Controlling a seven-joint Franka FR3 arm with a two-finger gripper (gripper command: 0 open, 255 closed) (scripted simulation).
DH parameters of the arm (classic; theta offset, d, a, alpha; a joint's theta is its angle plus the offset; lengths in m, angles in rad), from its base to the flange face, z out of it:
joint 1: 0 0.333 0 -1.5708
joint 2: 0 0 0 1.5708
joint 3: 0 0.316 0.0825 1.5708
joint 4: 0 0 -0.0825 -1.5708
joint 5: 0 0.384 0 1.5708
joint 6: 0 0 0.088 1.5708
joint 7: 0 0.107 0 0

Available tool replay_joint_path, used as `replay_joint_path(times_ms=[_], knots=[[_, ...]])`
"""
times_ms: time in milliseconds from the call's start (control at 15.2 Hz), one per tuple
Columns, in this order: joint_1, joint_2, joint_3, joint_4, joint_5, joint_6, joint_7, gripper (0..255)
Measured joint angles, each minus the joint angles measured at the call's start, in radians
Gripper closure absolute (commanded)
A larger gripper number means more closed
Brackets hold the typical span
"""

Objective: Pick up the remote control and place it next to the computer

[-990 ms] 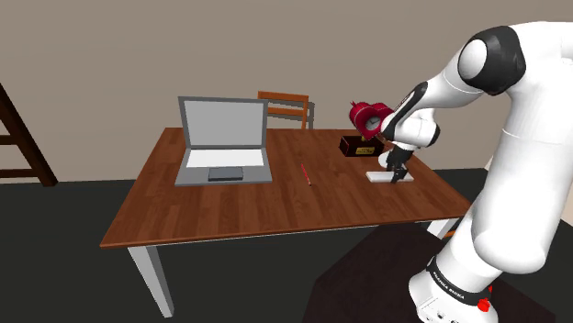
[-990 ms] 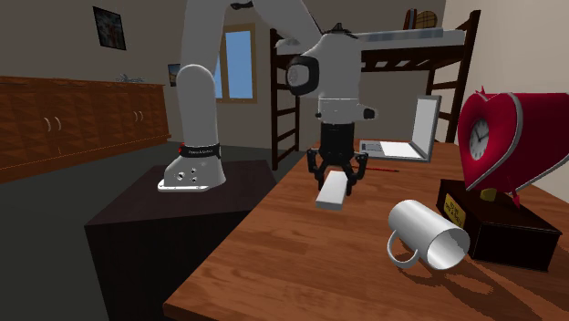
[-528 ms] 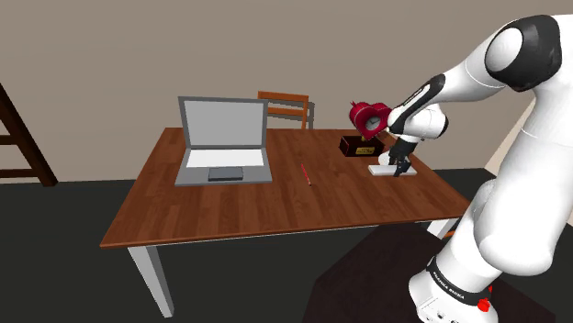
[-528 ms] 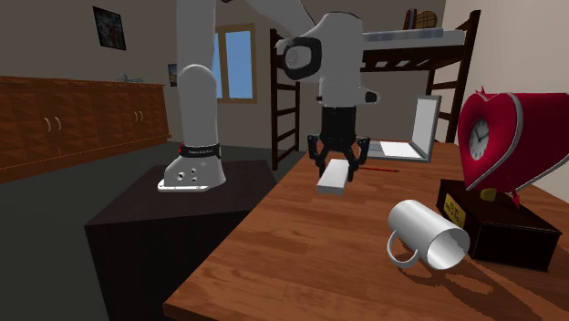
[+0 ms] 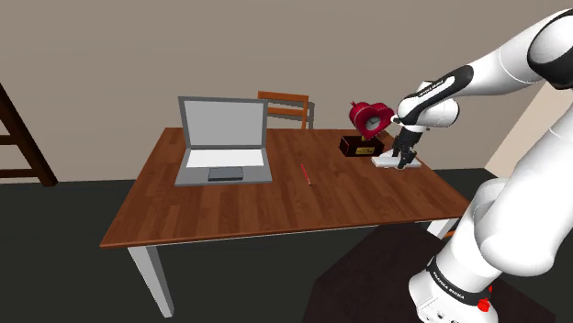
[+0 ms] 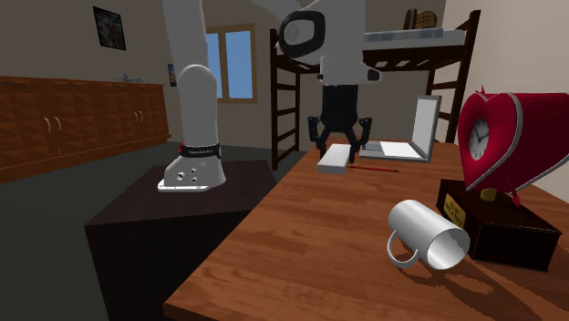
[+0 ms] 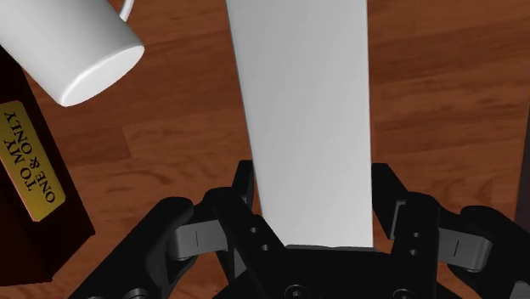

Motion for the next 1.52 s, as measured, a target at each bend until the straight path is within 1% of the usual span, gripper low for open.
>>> replay_joint_path(times_ms=[132, 396, 726, 1320, 1518], knots=[[-0.008, -0.036, 0.010, 0.007, -0.041, -0.029, 0.032, 255], [-0.027, -0.097, 0.037, 0.033, -0.102, -0.097, 0.078, 255], [-0.050, -0.160, 0.071, 0.060, -0.152, -0.171, 0.116, 255], [-0.077, -0.243, 0.128, 0.130, -0.196, -0.309, 0.155, 255], [-0.080, -0.260, 0.143, 0.160, -0.200, -0.354, 0.160, 255]])
